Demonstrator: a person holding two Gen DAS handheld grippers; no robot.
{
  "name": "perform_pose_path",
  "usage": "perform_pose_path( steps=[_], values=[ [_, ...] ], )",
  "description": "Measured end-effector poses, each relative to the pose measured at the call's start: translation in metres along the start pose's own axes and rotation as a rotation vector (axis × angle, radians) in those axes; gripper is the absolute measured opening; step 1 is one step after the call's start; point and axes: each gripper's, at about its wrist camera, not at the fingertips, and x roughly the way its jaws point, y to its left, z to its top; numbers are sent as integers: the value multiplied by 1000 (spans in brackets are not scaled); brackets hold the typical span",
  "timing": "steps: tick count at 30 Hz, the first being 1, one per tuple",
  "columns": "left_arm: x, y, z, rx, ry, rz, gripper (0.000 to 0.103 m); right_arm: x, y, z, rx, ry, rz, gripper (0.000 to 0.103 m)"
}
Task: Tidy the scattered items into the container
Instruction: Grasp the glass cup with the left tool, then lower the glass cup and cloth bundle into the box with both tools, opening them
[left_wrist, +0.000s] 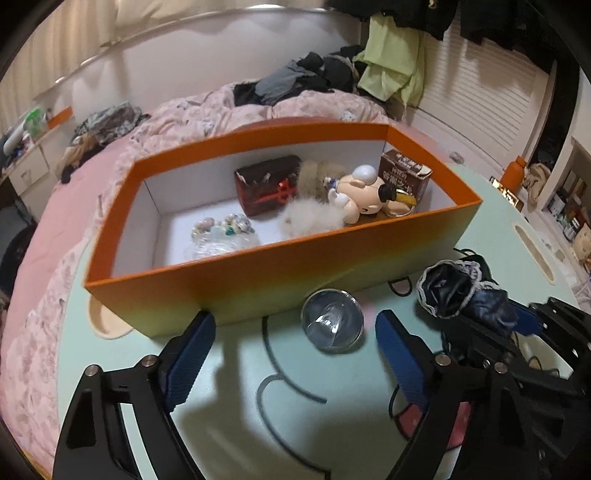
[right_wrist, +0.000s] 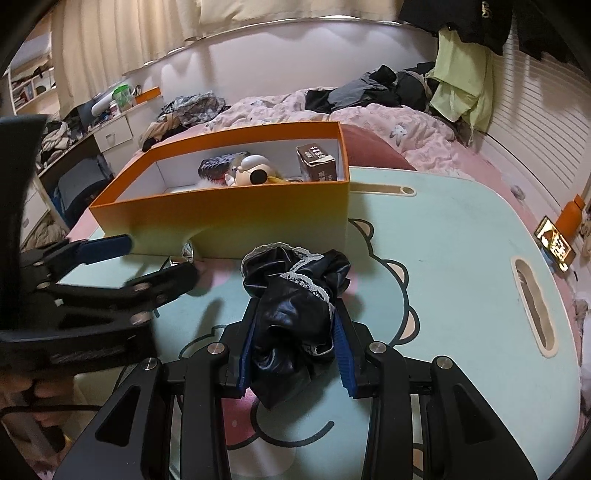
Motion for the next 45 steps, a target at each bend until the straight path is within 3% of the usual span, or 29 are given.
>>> perform_pose_path(
  steps=[4, 6, 7, 13, 17, 22, 30, 40, 45],
  values=[
    [9, -9, -2, 23, 16, 7, 58, 1, -1, 0, -1, 5, 5, 38],
    [7, -11, -2, 33, 2, -6, 34, 1, -1, 0, 2, 9, 11, 38],
    [6, -10, -2, 33, 0, 2, 27, 2, -2, 0, 4, 11, 13, 38],
    [-3, 1, -9, 1, -21, -42, 27, 2, -3, -2, 17, 16, 22, 38],
    [-24, 11, -16, 4, -86, -47, 27, 1, -4, -2, 21, 16, 25, 38],
    [-46, 27, -17, -3, -106, -76, 27, 1, -4, -1, 21, 9, 34, 38],
    [-66, 40, 0, -36, -166, -87, 27, -12, 3, 6, -6, -54, 119, 38],
    [-70, 53, 52, -82, -200, -100, 27, -24, 9, 68, -29, -156, 149, 38],
    [-52, 57, 81, -74, -181, -42, 27, -13, 1, 105, 6, -153, 169, 38]
  ],
)
